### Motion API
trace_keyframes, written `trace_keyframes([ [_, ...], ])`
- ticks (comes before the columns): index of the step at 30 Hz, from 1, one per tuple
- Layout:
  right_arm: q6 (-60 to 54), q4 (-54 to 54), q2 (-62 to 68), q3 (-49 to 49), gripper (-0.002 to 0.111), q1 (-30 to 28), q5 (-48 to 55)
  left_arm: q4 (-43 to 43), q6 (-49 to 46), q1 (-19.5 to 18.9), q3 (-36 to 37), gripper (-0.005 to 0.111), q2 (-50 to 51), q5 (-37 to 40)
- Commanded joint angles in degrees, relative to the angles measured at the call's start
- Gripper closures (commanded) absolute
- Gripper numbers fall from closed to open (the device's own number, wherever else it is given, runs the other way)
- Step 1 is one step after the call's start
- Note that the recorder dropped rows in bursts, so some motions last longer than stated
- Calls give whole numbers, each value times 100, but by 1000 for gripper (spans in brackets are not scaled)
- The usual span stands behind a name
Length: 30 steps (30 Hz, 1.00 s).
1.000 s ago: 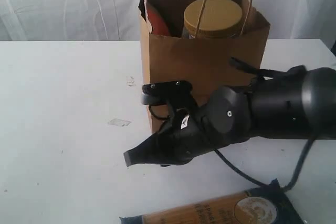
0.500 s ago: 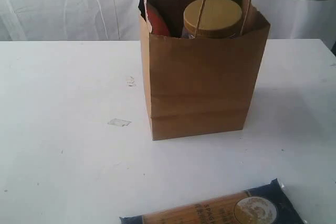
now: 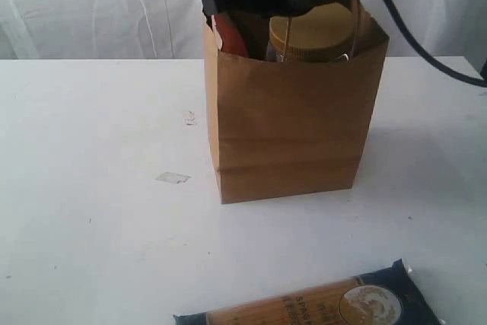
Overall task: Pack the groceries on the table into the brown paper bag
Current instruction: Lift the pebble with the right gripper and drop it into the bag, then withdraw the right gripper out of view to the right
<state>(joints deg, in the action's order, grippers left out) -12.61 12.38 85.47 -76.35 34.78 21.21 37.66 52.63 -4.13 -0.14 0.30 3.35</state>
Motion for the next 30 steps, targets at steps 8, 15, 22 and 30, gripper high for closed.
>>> trace_keyframes([
  [8,-28,-212,12,-40,82,-45,-184,53,-14,42,14,107,-27,-35],
  [15,-4,-212,-102,-40,79,-45,-244,53,-14,42,14,107,-27,-35],
  [22,-4,-200,-933,-53,82,-45,-54,53,-14,42,14,107,-27,-35],
  [30,-248,-254,-2067,-16,105,-45,1325,53,-14,42,14,107,-27,-35],
])
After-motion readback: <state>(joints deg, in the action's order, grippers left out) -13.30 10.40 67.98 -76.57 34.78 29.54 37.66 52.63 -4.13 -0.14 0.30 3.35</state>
